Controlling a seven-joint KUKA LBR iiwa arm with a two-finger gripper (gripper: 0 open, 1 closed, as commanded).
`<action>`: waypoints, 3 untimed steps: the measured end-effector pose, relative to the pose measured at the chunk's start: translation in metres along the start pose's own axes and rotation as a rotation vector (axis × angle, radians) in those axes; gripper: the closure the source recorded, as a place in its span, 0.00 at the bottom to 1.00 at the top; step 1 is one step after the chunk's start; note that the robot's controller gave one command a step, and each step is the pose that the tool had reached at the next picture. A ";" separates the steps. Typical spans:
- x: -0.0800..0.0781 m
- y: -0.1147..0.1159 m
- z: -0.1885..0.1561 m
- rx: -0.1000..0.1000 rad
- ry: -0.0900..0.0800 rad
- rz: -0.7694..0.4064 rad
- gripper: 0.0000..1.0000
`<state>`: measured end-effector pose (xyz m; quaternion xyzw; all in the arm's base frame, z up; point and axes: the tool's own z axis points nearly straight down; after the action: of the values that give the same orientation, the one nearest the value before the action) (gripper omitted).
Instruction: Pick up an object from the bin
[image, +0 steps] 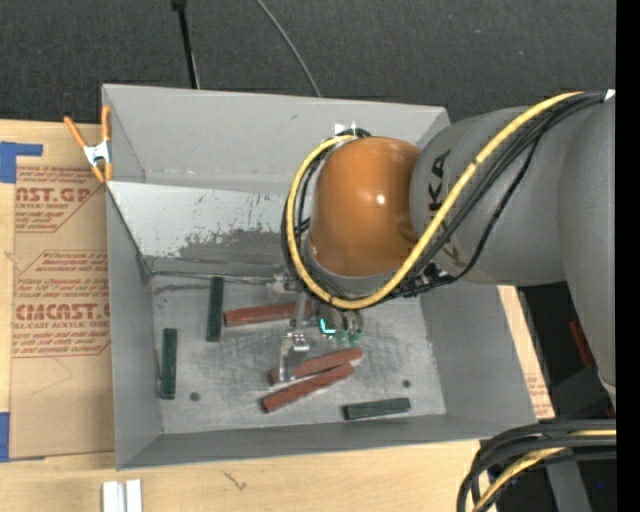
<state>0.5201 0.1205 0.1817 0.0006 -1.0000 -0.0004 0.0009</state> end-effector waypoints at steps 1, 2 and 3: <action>-0.001 0.000 0.002 -0.001 -0.004 -0.012 0.00; 0.007 -0.055 -0.013 0.000 -0.002 -0.228 0.00; 0.019 -0.049 0.043 0.002 -0.008 -0.371 0.00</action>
Offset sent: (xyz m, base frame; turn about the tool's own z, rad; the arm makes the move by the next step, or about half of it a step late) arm -0.0081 -0.0708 0.0203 -0.2334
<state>0.5011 0.0716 0.1383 0.1851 -0.9827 0.0003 -0.0033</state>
